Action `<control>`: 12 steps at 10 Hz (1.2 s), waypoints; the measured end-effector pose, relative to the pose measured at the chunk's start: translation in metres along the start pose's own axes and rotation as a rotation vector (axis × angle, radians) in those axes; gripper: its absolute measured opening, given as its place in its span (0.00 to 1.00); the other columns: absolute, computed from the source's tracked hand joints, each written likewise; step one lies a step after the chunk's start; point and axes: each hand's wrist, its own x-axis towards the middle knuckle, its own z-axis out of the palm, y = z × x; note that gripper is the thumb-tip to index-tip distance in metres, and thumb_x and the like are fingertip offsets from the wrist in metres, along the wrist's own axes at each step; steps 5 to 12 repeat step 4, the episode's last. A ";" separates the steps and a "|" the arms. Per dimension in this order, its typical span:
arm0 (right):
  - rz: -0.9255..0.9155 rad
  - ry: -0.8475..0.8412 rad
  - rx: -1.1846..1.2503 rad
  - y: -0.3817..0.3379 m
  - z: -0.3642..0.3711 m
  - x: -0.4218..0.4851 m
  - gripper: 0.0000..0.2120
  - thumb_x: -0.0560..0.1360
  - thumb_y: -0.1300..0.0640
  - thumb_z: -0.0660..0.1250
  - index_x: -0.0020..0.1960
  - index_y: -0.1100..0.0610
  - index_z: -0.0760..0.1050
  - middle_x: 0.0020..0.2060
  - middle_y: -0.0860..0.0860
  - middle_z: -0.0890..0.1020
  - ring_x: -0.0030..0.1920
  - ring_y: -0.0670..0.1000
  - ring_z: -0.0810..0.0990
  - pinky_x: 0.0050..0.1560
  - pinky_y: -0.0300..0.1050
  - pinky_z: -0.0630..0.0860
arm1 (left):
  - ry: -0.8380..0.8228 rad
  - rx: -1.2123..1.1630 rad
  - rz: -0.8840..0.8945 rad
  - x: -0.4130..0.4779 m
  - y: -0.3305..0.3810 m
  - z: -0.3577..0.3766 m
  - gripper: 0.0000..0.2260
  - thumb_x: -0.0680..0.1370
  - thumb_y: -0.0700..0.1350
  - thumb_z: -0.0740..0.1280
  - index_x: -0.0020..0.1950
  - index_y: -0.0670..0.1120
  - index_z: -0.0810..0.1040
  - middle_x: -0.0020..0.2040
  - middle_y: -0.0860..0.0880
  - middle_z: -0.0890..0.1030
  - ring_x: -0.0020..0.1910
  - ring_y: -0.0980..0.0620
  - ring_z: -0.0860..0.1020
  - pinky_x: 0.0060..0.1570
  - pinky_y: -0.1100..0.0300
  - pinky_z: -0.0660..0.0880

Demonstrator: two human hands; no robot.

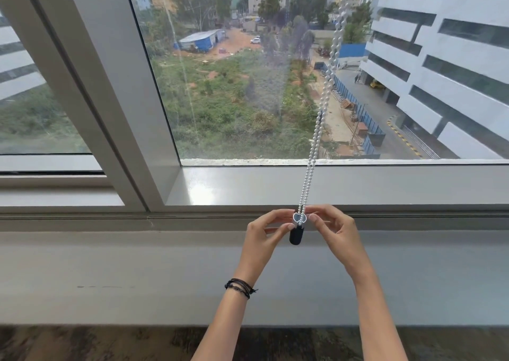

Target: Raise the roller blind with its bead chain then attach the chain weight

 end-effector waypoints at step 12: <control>0.139 0.377 -0.002 0.024 0.001 -0.028 0.13 0.77 0.63 0.62 0.50 0.45 0.78 0.50 0.53 0.83 0.49 0.45 0.82 0.52 0.37 0.77 | 0.080 0.060 -0.079 -0.026 -0.005 -0.029 0.10 0.79 0.52 0.60 0.52 0.55 0.81 0.48 0.57 0.85 0.51 0.58 0.82 0.50 0.45 0.79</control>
